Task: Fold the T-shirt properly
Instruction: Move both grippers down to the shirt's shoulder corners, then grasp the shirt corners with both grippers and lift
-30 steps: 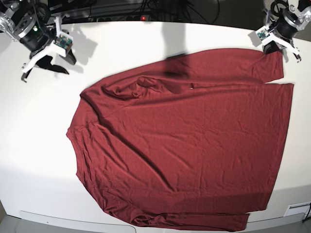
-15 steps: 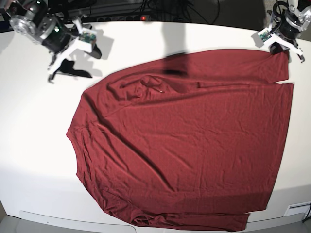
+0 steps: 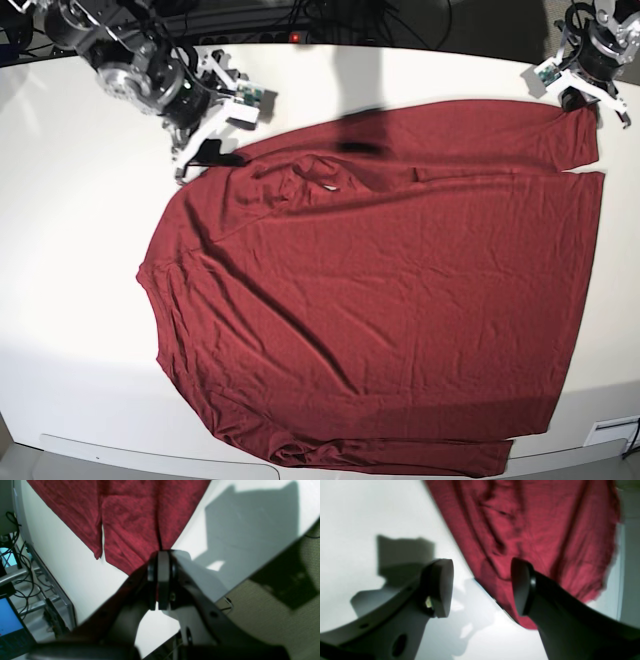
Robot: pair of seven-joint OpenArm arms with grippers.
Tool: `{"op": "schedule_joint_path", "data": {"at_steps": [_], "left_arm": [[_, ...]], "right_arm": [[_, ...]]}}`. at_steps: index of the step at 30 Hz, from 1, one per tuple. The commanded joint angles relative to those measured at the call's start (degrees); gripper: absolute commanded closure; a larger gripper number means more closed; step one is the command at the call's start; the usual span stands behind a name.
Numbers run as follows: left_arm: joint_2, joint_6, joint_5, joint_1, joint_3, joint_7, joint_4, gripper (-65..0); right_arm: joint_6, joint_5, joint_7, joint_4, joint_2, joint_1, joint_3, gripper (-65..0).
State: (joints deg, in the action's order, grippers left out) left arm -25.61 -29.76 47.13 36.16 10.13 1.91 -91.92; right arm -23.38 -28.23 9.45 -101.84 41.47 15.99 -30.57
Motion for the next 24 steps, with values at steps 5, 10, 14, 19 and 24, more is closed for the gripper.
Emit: {"op": "schedule_joint_path", "data": {"at_steps": [5,10,14,19,24], "left_arm": [[-0.31,-3.28,0.85,0.98,-0.11,1.92,0.70,0.0],[-0.31,-3.28,0.85,0.96,-0.11,1.92,0.70,0.0],[-0.28,-3.28,0.85,0.98,-0.11,1.95,0.70,0.0],[-0.31,-3.28,0.83,0.96,-0.11,1.92,0.70,0.0],[-0.31,-3.28,0.79,0.98,-0.11,1.95,0.70,0.0]], "right_arm": [[-2.60,-0.13,-0.42,3.06,0.09,-4.50,-1.07,-36.0],[-6.38,-0.13,-0.42,6.08,0.11,-7.17,-1.33,-35.7],[-12.41,-0.11,-0.28,7.82,0.11,-8.92,-1.33,-24.9],[-13.55,-0.09,2.21,8.00,0.11,-9.18,-1.33,-8.4],[-13.51,-0.07,2.56,7.96,0.11,-9.20,-1.33,0.0]]}}
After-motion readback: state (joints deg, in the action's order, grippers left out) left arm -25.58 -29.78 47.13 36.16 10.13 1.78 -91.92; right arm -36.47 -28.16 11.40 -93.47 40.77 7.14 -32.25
